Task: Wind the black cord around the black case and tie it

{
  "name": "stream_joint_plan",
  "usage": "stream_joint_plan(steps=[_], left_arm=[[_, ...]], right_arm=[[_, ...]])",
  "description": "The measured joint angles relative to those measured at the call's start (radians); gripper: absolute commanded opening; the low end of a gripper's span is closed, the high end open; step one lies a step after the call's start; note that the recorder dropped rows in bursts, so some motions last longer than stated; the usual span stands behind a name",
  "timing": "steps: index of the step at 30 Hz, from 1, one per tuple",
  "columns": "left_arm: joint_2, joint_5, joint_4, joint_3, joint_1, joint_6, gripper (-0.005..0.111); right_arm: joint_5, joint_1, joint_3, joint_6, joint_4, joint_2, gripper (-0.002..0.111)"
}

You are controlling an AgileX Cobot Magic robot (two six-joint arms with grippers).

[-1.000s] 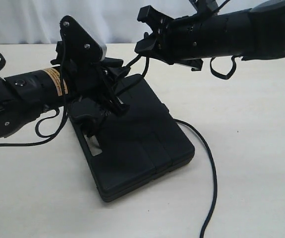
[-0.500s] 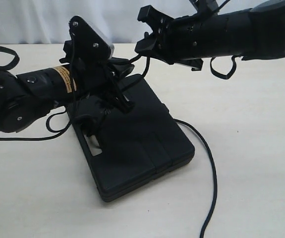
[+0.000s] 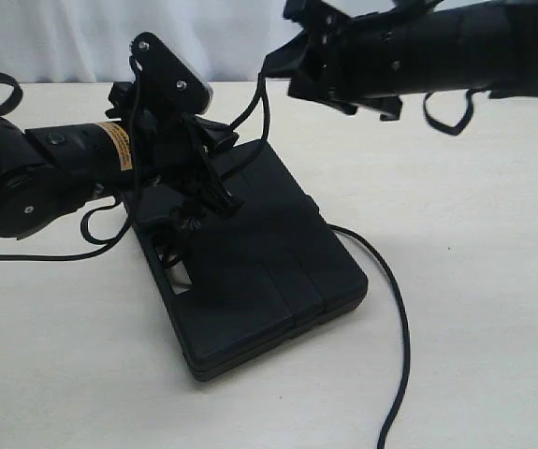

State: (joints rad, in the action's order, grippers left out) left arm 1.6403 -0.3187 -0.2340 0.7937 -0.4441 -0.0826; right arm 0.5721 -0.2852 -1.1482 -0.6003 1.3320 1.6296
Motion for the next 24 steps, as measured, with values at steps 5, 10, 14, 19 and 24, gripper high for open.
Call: stream_joint_plan(steps=[5,10,14,19,24], left_arm=[[-0.05,0.053,0.002,0.0,0.001,0.0,0.0],[-0.065,0.1,0.002,0.0,0.001,0.0,0.0],[-0.065,0.105,0.002,0.0,0.001,0.0,0.0],[-0.065,0.107,0.002,0.0,0.001,0.0,0.0],[-0.065,0.117,0.002,0.0,0.001,0.0,0.0]], right_arm=[[0.121,0.111,-0.004,0.114,-0.345,-0.065,0.057],[0.354,0.122,-0.004,0.177,-0.87,-0.098,0.057],[0.58,0.049,0.013,0.013,-1.086,-0.098,0.05],[0.634,-0.151,0.104,-0.278,-1.163,-0.108,0.042],[0.639,-0.328,0.227,-0.386,-1.351,-0.11,0.042]])
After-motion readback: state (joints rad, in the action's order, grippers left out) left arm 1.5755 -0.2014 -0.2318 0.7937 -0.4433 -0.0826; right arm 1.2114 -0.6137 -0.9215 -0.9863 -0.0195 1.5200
